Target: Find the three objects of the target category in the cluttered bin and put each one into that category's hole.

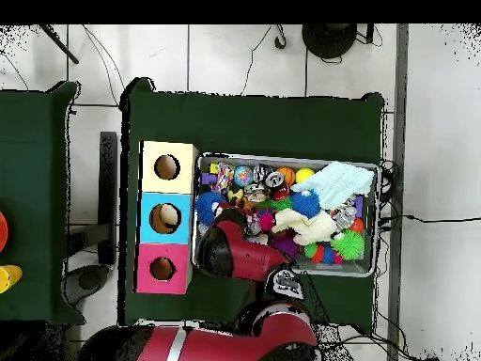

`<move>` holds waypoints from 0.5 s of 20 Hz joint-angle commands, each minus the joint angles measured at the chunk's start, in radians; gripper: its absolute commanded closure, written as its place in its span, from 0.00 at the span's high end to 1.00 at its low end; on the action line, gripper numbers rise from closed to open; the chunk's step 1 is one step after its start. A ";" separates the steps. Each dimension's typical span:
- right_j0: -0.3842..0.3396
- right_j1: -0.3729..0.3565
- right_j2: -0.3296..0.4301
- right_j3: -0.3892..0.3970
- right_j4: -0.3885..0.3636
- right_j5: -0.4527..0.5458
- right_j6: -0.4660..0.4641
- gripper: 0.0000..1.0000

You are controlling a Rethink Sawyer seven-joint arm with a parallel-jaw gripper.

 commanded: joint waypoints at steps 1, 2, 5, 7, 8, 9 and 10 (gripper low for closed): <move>-0.032 0.079 0.137 0.081 -0.033 0.219 0.133 0.00; -0.032 0.063 0.138 0.093 -0.033 0.228 0.134 0.00; -0.033 0.016 0.141 0.127 -0.032 0.255 0.138 0.00; -0.036 -0.014 0.144 0.144 -0.031 0.276 0.138 0.00; -0.038 -0.029 0.146 0.149 -0.031 0.288 0.137 0.00; -0.040 -0.041 0.147 0.155 -0.031 0.295 0.136 0.00; -0.033 -0.052 0.141 0.159 -0.028 0.297 0.138 0.00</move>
